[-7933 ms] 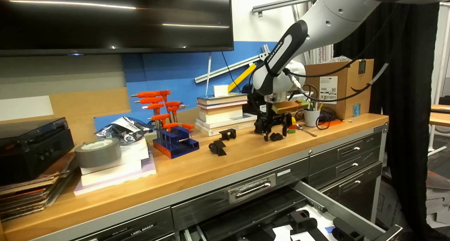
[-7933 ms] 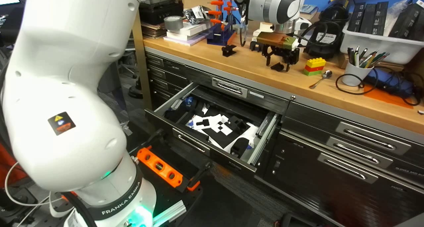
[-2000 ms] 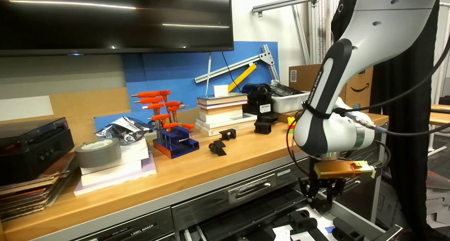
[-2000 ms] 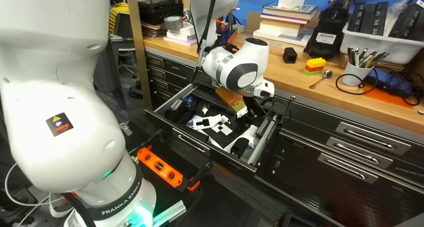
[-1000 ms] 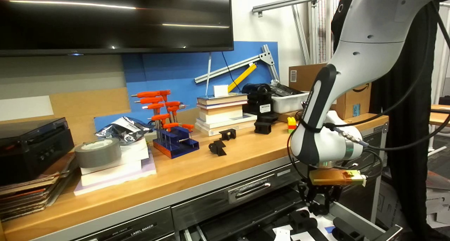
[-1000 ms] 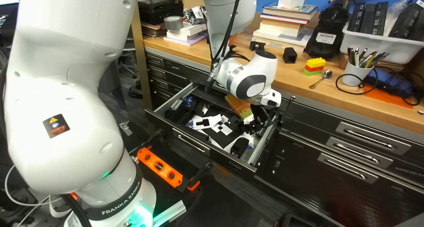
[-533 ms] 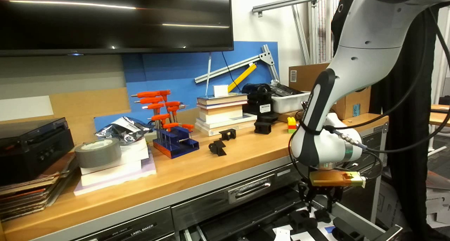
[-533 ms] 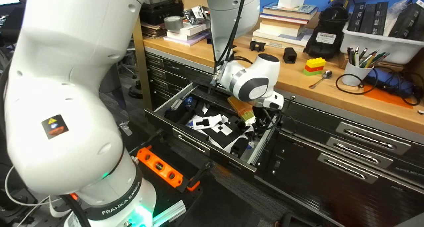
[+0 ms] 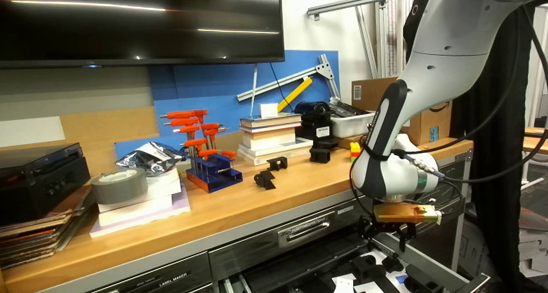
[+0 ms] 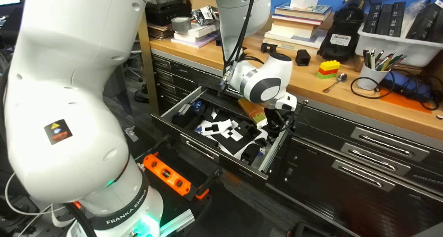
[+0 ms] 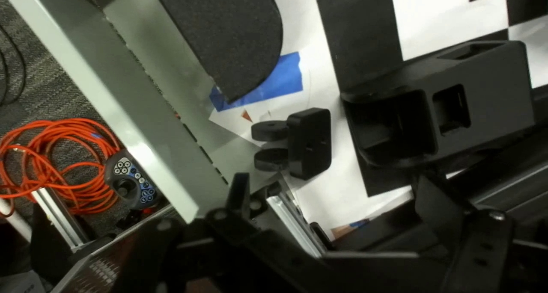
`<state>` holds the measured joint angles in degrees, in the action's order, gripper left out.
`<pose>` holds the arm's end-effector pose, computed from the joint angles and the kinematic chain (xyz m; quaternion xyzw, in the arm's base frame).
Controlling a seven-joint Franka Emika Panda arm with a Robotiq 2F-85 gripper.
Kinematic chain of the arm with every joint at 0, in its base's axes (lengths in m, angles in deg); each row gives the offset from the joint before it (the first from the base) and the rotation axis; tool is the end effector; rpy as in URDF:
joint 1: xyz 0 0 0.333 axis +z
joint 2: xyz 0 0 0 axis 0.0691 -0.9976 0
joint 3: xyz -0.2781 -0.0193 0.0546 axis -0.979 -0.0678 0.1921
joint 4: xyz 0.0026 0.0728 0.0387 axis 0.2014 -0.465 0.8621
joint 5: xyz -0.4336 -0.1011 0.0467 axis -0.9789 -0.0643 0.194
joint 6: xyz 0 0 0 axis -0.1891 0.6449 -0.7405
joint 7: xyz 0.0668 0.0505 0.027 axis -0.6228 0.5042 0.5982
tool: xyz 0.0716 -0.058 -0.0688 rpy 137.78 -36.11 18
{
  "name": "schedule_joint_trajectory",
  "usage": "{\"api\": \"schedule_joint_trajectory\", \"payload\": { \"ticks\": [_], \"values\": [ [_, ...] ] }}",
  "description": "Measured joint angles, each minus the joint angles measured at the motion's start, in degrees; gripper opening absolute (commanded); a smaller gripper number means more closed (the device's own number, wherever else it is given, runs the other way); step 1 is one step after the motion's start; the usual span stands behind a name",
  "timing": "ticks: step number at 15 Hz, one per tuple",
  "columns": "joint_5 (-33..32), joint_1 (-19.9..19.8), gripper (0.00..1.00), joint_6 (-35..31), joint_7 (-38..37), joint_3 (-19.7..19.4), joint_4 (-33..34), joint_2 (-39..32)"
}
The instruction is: Place the black objects inside the open drawer then close the drawer
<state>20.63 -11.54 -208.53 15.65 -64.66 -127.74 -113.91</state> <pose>0.5136 -0.1102 0.0067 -0.9719 0.2352 0.0032 0.0053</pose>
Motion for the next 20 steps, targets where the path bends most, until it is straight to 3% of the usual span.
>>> {"api": "schedule_joint_trajectory", "payload": {
  "ticks": [5,11,15,20],
  "values": [
    [-0.19,1.92,1.00,2.68,-0.02,-0.01,-0.35,5.42],
    [-3.40,5.15,1.00,10.66,0.78,0.22,0.27,16.39],
    [-5.50,6.38,1.00,16.14,3.36,1.16,3.80,21.41],
    [-5.61,6.39,1.00,20.26,10.93,2.24,11.50,21.08]
  ]
}}
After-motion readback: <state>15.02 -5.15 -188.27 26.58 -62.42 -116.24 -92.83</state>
